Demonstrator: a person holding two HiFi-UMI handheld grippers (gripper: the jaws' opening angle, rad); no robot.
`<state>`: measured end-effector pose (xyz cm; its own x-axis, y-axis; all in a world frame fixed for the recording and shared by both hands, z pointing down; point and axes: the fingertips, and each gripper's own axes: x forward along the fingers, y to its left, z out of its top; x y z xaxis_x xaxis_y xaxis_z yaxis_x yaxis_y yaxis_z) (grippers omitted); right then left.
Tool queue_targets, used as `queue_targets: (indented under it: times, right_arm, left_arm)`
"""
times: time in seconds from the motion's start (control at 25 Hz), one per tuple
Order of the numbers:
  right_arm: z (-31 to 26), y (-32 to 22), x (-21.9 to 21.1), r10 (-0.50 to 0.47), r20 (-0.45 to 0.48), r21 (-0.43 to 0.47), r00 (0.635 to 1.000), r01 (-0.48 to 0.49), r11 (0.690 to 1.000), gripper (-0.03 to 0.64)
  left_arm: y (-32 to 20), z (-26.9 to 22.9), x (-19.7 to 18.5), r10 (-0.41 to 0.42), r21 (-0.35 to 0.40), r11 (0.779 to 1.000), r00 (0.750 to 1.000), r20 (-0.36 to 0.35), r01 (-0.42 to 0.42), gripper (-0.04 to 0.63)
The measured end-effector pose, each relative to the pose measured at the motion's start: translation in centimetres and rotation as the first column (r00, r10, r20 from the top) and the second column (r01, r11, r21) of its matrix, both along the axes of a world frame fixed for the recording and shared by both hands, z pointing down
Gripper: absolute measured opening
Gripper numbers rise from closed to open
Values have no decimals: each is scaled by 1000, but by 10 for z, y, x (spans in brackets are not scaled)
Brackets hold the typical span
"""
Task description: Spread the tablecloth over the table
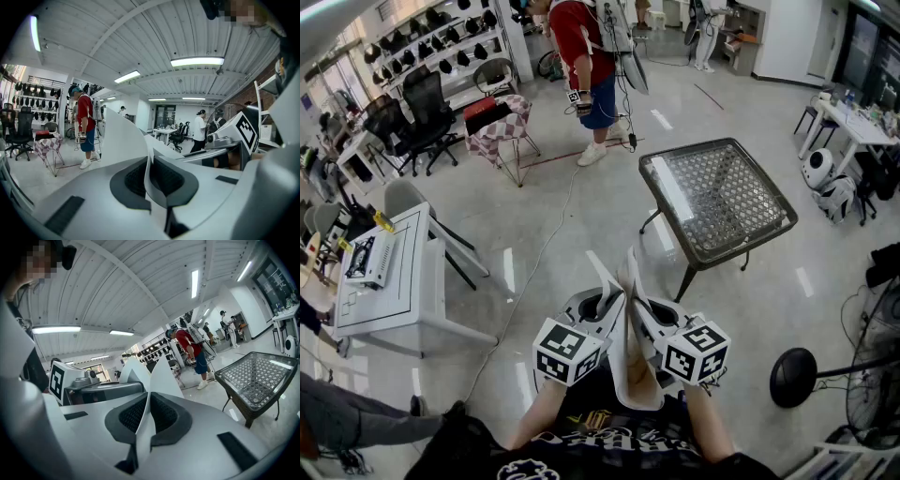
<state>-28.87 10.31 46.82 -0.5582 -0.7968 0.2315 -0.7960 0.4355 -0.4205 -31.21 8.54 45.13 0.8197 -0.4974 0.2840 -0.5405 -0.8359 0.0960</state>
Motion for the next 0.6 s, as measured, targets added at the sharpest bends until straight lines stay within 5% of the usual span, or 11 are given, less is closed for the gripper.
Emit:
queue_targets:
  times: [0.6]
  right_arm:
    - [-6, -7, 18, 20, -10, 22, 1000, -20, 1000, 15]
  left_arm:
    - [-5, -4, 12, 1, 15, 1000, 1000, 11, -1, 32]
